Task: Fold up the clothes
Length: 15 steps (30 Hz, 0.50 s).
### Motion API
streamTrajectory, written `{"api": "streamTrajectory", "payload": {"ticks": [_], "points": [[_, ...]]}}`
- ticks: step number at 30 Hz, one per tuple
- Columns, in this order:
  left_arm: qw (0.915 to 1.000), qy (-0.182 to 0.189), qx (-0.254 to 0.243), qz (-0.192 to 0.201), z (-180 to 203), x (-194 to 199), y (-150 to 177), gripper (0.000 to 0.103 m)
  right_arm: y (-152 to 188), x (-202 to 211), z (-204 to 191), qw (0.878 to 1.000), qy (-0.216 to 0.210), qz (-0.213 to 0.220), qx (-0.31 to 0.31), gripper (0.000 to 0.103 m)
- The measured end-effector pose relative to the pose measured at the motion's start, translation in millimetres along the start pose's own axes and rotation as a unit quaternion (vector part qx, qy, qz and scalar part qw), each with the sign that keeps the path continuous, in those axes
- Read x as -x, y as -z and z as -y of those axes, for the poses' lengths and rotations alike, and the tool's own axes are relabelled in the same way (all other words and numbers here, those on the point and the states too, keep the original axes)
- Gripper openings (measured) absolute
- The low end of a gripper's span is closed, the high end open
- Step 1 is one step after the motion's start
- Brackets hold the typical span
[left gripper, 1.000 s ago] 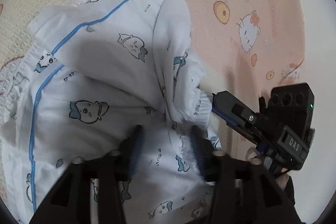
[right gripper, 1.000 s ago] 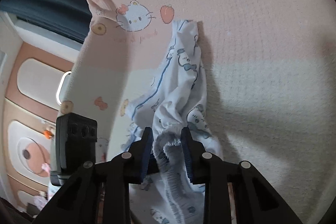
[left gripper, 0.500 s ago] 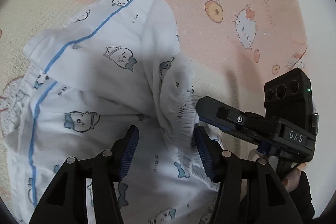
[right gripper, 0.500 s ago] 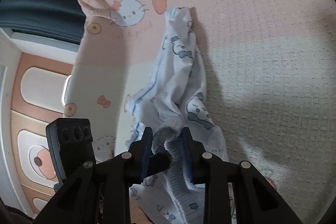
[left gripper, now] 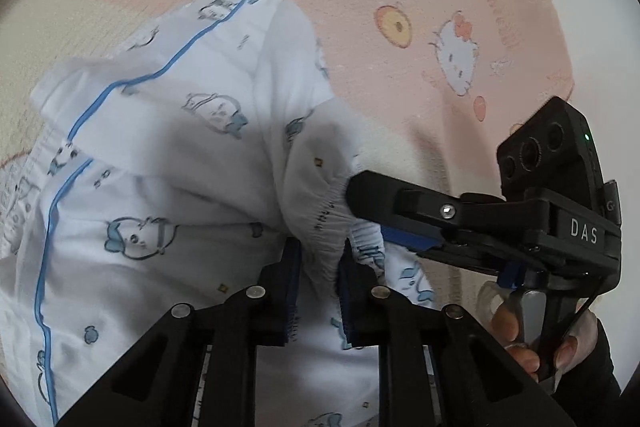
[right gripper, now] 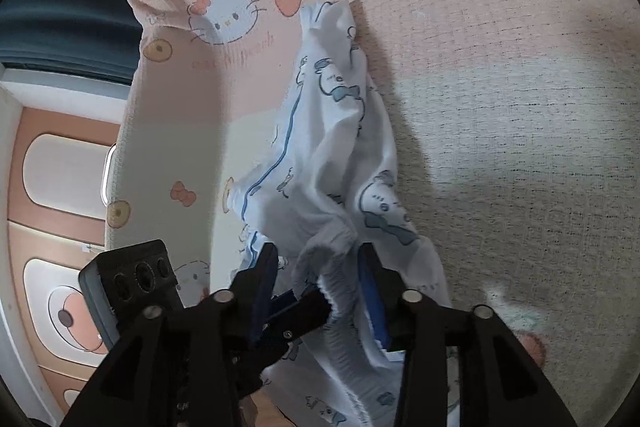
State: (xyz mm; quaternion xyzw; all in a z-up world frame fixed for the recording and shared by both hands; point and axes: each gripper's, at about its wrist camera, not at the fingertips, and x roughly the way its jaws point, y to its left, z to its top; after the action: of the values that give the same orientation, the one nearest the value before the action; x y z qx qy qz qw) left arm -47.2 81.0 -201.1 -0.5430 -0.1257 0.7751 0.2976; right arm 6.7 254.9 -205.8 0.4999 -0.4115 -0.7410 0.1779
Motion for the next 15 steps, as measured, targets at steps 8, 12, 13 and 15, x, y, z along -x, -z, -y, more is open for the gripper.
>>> {"api": "streamTrajectory", "payload": {"ticks": [8, 12, 13, 15], "points": [[0.9993, 0.035, -0.015, 0.005, 23, -9, -11, 0.015, -4, 8, -5, 0.999, 0.036, 0.02, 0.034, 0.042], [0.9989, 0.046, 0.006, -0.005, 17, -5, -10, 0.016, -8, 17, -1, 0.997, 0.062, 0.036, 0.038, 0.02], [0.9987, 0.048, 0.012, -0.009, 17, -5, -11, 0.017, -9, 20, 1, 0.997, 0.063, 0.041, 0.036, 0.017], [0.9983, 0.05, 0.024, -0.015, 14, -2, -13, 0.023, -12, 25, 3, 0.996, 0.066, 0.05, 0.034, 0.015]]}}
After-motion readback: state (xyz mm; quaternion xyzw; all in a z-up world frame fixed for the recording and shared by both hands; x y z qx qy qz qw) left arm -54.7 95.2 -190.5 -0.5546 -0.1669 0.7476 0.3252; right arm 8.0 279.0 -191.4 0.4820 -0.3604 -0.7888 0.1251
